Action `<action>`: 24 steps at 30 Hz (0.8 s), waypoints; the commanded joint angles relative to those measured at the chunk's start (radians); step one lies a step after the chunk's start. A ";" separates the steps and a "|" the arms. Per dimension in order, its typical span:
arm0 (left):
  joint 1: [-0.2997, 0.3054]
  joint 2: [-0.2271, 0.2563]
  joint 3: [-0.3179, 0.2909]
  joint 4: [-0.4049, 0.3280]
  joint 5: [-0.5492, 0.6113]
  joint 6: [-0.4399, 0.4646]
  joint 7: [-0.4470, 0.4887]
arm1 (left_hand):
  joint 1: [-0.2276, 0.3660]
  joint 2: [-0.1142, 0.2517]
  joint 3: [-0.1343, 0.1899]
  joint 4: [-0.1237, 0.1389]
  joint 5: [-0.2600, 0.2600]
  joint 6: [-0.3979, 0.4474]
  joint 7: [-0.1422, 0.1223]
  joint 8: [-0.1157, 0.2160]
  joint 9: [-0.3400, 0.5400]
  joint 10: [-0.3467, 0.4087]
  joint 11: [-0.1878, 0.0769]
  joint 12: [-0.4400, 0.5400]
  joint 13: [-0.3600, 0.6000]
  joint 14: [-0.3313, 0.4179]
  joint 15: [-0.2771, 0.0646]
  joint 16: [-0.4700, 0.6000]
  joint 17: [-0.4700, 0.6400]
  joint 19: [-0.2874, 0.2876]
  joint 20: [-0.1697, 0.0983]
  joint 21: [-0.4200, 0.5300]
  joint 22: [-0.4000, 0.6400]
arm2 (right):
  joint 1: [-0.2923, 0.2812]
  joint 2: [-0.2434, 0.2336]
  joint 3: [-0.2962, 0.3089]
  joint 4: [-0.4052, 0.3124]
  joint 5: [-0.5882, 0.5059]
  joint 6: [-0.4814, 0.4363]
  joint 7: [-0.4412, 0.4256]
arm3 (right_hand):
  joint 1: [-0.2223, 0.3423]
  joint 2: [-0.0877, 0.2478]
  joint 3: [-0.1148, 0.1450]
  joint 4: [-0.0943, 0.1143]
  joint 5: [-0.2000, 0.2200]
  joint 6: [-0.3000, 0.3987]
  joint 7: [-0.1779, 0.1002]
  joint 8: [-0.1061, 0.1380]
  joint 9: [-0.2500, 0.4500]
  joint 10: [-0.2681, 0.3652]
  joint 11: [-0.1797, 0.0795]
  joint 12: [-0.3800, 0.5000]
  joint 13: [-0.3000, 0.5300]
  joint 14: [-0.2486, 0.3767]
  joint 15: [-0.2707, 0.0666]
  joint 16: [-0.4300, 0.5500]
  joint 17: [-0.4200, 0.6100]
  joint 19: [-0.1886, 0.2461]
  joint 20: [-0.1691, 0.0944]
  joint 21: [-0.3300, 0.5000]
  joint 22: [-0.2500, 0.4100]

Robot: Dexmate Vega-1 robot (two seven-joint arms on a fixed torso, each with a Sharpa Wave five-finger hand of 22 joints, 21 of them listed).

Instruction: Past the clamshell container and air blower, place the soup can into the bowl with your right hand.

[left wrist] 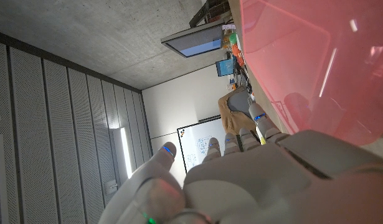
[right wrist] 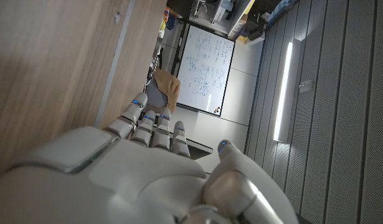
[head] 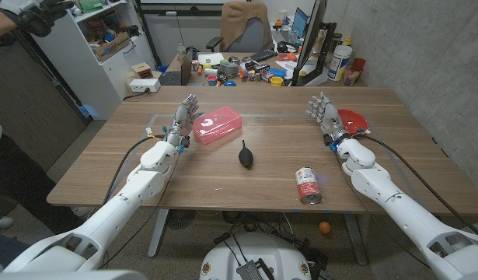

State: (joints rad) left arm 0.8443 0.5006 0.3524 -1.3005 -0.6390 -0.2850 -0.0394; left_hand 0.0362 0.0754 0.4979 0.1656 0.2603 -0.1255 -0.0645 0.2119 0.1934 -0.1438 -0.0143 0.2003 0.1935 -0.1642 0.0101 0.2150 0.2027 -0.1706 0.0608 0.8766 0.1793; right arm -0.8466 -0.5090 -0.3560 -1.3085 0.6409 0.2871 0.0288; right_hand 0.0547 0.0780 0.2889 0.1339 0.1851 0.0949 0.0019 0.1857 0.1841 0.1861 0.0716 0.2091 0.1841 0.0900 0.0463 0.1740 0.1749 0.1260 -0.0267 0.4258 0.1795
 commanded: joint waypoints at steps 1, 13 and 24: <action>0.008 -0.028 -0.040 0.002 0.032 0.016 -0.024 | -0.001 0.014 0.005 0.000 0.004 -0.008 0.001 0.005 0.002 -0.008 0.002 0.008 0.001 -0.011 -0.002 0.003 0.002 -0.163 0.002 0.007 0.001 | -0.012 0.017 0.030 -0.004 -0.027 -0.007 0.012 | -0.002 0.010 0.007 0.000 0.006 0.010 -0.001 0.006 0.004 0.007 -0.002 0.005 0.003 0.006 0.002 0.006 0.003 0.008 -0.001 0.006 0.004; 0.011 -0.041 -0.064 0.011 0.053 0.022 -0.054 | -0.001 0.015 0.002 0.000 0.005 -0.004 0.001 0.005 0.002 -0.008 0.001 0.008 0.001 -0.010 -0.001 0.003 0.002 -0.163 0.002 0.003 0.001 | -0.078 -0.048 0.054 -0.084 -0.111 0.058 0.019 | 0.002 0.011 0.009 -0.003 0.006 0.016 -0.014 0.009 0.004 0.006 -0.004 0.005 0.003 0.005 0.009 0.006 0.002 0.005 0.013 0.002 0.004; 0.004 -0.027 -0.058 0.015 0.087 0.022 -0.091 | -0.001 0.015 -0.001 0.000 0.005 -0.006 0.000 0.003 0.002 -0.018 0.005 0.004 0.001 -0.017 0.002 -0.001 0.002 -0.166 0.004 -0.003 0.002 | -0.190 -0.199 0.075 -0.242 -0.306 0.084 -0.086 | 0.019 -0.002 0.009 -0.021 0.005 0.022 -0.023 0.011 0.004 0.009 -0.005 0.006 0.003 0.013 0.019 0.007 -0.001 0.015 0.032 0.000 0.003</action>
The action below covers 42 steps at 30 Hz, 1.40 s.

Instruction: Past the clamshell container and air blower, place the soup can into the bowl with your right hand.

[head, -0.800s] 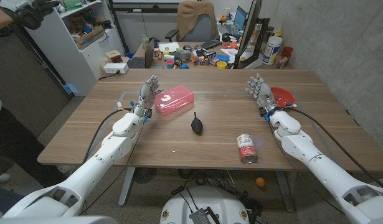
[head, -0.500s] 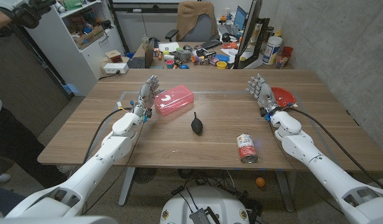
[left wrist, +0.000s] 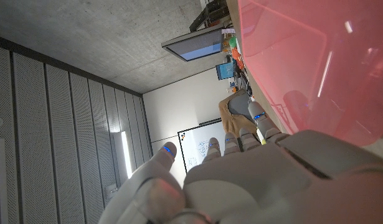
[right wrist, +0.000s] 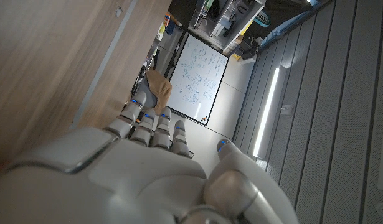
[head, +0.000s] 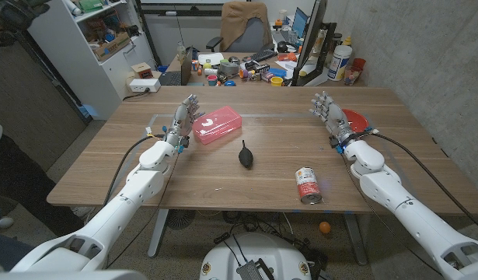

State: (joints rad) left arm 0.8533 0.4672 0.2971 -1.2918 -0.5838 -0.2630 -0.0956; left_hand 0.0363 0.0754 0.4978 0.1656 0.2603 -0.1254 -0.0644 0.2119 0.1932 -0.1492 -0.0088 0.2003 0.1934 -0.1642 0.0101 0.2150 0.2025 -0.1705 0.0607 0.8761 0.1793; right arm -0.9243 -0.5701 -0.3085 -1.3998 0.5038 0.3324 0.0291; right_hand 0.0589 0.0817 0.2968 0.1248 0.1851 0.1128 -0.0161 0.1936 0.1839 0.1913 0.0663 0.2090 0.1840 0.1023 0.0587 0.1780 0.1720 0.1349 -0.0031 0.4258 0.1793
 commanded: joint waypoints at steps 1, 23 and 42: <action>-0.005 0.006 -0.004 0.008 0.030 0.000 -0.039 | -0.001 0.014 -0.002 0.000 0.005 -0.006 -0.001 0.002 0.003 -0.013 0.000 0.004 0.001 -0.020 0.002 -0.002 0.002 -0.167 0.004 -0.003 0.002 | -0.125 -0.148 0.032 -0.166 -0.182 0.044 -0.096 | 0.017 -0.008 0.001 -0.014 0.005 0.005 -0.005 0.003 0.004 0.003 0.000 0.006 0.003 0.002 0.009 0.003 0.002 0.005 0.011 -0.001 0.003; 0.003 0.011 -0.012 0.024 0.038 -0.014 -0.075 | -0.005 0.013 -0.010 0.002 0.005 -0.011 -0.004 -0.002 0.003 -0.023 0.003 0.002 0.001 -0.027 0.004 -0.004 0.003 -0.173 0.006 -0.012 0.003 | -0.496 -0.293 0.278 -0.535 -0.518 0.047 -0.372 | 0.053 -0.027 0.004 -0.049 0.003 0.015 -0.015 0.006 0.003 0.009 -0.002 0.007 0.003 0.018 0.015 0.006 0.001 0.012 0.023 -0.010 0.001; -0.006 0.013 0.003 0.014 0.053 -0.004 -0.084 | -0.008 0.013 -0.017 0.002 0.004 -0.010 -0.005 -0.003 0.003 -0.029 0.006 0.002 0.002 -0.031 0.005 -0.005 0.004 -0.172 0.007 -0.017 0.003 | -0.807 -0.112 0.524 -0.796 -0.956 -0.075 -0.492 | 0.085 -0.042 0.006 -0.080 0.001 0.017 -0.028 0.005 0.004 0.015 -0.017 0.009 0.003 0.025 0.012 0.005 0.001 0.015 0.052 -0.019 0.001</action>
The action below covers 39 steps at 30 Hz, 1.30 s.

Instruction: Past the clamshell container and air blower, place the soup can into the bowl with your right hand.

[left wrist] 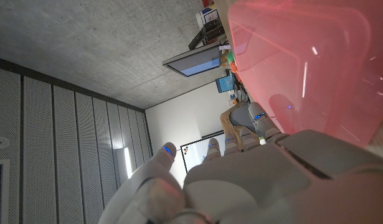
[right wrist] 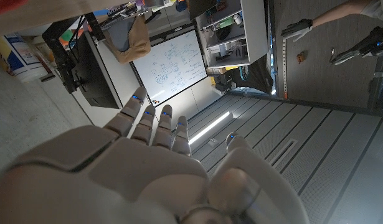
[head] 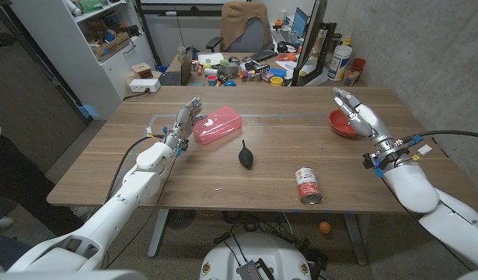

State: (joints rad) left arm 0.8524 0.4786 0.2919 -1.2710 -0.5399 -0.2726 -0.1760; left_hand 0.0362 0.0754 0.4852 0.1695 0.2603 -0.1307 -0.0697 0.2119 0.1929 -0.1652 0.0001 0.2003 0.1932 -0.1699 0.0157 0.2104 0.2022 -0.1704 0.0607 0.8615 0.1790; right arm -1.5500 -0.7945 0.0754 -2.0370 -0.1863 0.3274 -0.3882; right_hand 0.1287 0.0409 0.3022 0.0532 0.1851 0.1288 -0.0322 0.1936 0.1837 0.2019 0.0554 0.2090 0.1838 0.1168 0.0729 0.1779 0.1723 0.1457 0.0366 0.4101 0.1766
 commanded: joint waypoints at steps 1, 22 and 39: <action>-0.006 0.002 0.008 -0.008 0.011 0.006 -0.003 | -0.008 0.013 -0.004 -0.001 0.005 -0.005 0.000 -0.003 0.003 -0.014 -0.004 0.002 0.002 -0.026 0.000 0.000 0.004 -0.173 0.008 -0.003 0.004 | -0.196 0.126 0.151 -0.169 -0.283 -0.067 -0.078 | 0.016 -0.002 0.001 -0.009 0.001 0.001 -0.011 0.005 0.004 0.004 -0.007 0.009 0.003 0.011 -0.003 0.005 0.001 0.005 0.013 -0.004 0.004; -0.054 -0.033 0.043 0.050 0.031 0.011 -0.029 | -0.009 0.014 -0.011 -0.001 0.005 -0.008 0.000 -0.006 0.003 -0.016 -0.002 0.003 0.002 -0.027 0.002 0.000 0.004 -0.173 0.010 -0.009 0.004 | -0.380 0.426 0.176 -0.341 -0.751 -0.115 -0.208 | 0.060 -0.059 -0.019 -0.070 -0.002 0.045 -0.024 0.014 0.007 0.070 -0.025 0.029 0.004 0.130 -0.042 0.025 0.003 0.159 0.086 0.022 0.007; -0.055 -0.031 0.043 0.040 0.037 0.023 -0.028 | -0.009 0.014 -0.016 -0.001 0.005 -0.008 -0.002 -0.006 0.004 -0.017 0.002 0.004 0.002 -0.027 0.004 0.000 0.005 -0.173 0.011 -0.014 0.004 | -0.357 0.437 0.099 -0.332 -0.840 -0.216 -0.186 | 0.053 -0.082 -0.036 -0.076 -0.001 0.057 -0.035 0.014 0.008 0.086 -0.033 0.030 0.005 0.166 -0.046 0.025 0.005 0.206 0.099 0.030 0.007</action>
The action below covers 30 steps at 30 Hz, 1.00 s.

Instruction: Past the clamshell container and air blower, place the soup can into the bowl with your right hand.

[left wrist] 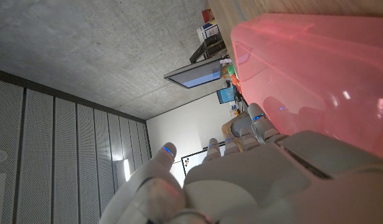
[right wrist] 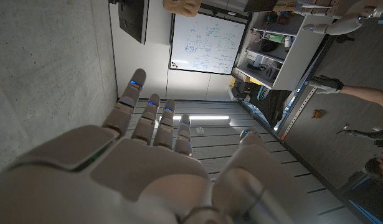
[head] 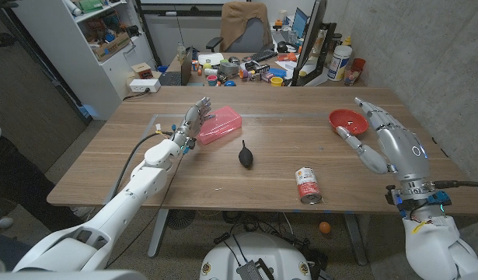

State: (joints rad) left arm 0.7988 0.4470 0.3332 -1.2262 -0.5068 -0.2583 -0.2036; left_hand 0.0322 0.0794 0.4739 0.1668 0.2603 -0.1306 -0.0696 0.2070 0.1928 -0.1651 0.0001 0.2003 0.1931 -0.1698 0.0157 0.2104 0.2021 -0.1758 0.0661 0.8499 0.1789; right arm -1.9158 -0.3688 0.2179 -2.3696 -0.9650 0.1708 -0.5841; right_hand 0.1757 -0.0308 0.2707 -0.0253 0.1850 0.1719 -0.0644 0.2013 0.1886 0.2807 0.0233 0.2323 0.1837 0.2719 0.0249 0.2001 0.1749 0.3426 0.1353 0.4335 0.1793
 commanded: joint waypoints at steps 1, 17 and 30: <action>-0.002 0.001 0.002 -0.005 0.004 0.010 0.000 | -0.005 0.010 -0.005 0.001 0.005 -0.007 -0.003 -0.001 0.004 -0.017 0.001 0.004 0.002 -0.027 0.004 0.000 0.005 -0.168 0.006 -0.003 0.004 | 0.012 0.008 -0.047 0.004 -0.062 -0.064 0.013 | 0.005 -0.011 -0.005 0.002 -0.001 0.015 -0.003 0.007 0.003 0.006 -0.001 0.006 0.005 0.011 0.002 0.002 0.002 0.010 0.000 0.006 0.004; -0.008 -0.005 0.006 0.012 0.007 0.011 -0.001 | -0.005 0.012 -0.009 0.002 0.006 -0.008 -0.001 -0.002 0.004 -0.018 0.002 0.004 0.002 -0.030 0.004 -0.001 0.005 -0.167 0.007 -0.007 0.005 | 0.044 -0.050 -0.107 0.024 -0.093 -0.151 0.066 | 0.010 -0.007 -0.004 -0.002 0.001 0.012 -0.005 0.003 0.003 -0.002 -0.002 0.001 0.005 0.010 0.003 -0.005 0.002 0.001 0.002 -0.003 0.004; -0.016 -0.015 0.011 0.026 0.011 0.004 -0.009 | -0.005 0.013 -0.012 0.001 0.006 -0.007 -0.002 -0.002 0.004 -0.019 0.005 0.004 0.002 -0.029 0.005 0.000 0.005 -0.167 0.007 -0.010 0.005 | 0.034 -0.083 -0.154 -0.002 -0.158 -0.223 0.101 | 0.007 -0.010 -0.009 -0.003 0.003 0.002 -0.007 -0.003 0.003 -0.012 -0.007 -0.005 0.005 0.012 -0.004 -0.008 0.004 0.020 0.021 -0.004 0.003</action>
State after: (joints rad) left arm 0.7884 0.4397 0.3396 -1.2129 -0.4993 -0.2529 -0.2054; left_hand 0.0322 0.0794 0.4658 0.1668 0.2603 -0.1306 -0.0696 0.2077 0.1928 -0.1651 0.0001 0.2003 0.1931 -0.1698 0.0157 0.2104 0.2021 -0.1719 0.0697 0.8430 0.1789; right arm -1.8787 -0.4191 0.1007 -2.3566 -1.0862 -0.0034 -0.5152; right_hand 0.1796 -0.0341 0.2667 -0.0292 0.1850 0.1770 -0.0696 0.2013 0.1884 0.2673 0.0180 0.2323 0.1837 0.2733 0.0234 0.1922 0.1746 0.3527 0.1539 0.4289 0.1791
